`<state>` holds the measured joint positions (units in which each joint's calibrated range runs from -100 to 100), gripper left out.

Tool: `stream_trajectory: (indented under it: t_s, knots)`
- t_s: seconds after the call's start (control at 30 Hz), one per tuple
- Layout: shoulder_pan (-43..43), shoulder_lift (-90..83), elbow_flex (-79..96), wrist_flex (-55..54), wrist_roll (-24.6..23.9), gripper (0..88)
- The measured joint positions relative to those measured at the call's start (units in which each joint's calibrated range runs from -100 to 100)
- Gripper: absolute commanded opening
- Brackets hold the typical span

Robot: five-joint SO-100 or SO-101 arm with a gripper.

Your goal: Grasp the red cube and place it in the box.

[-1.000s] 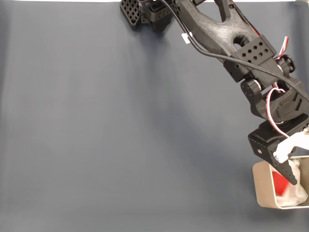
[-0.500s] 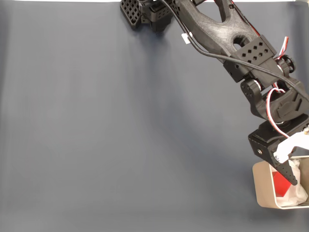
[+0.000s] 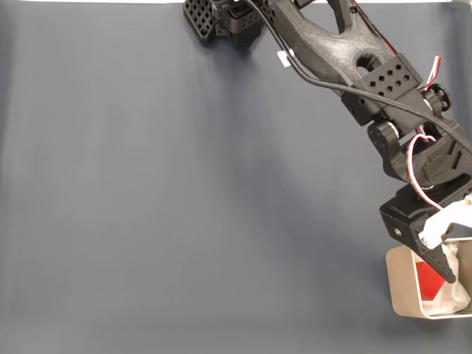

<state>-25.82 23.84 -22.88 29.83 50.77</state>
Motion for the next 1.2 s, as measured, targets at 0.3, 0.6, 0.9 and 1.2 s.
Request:
stream_trajectory:
  t_s: [0.3, 0.6, 0.9, 1.2]
  knots:
    - [6.6, -13.0, 11.2, -1.3, 0.1, 0.0]
    - [18.3, -40.7, 39.5, -1.3, 0.2, 0.0]
    - [24.3, -76.5, 75.1, -1.2, -1.8, 0.0]
    - [24.3, -106.2, 103.7, 9.8, -3.2, 0.0]
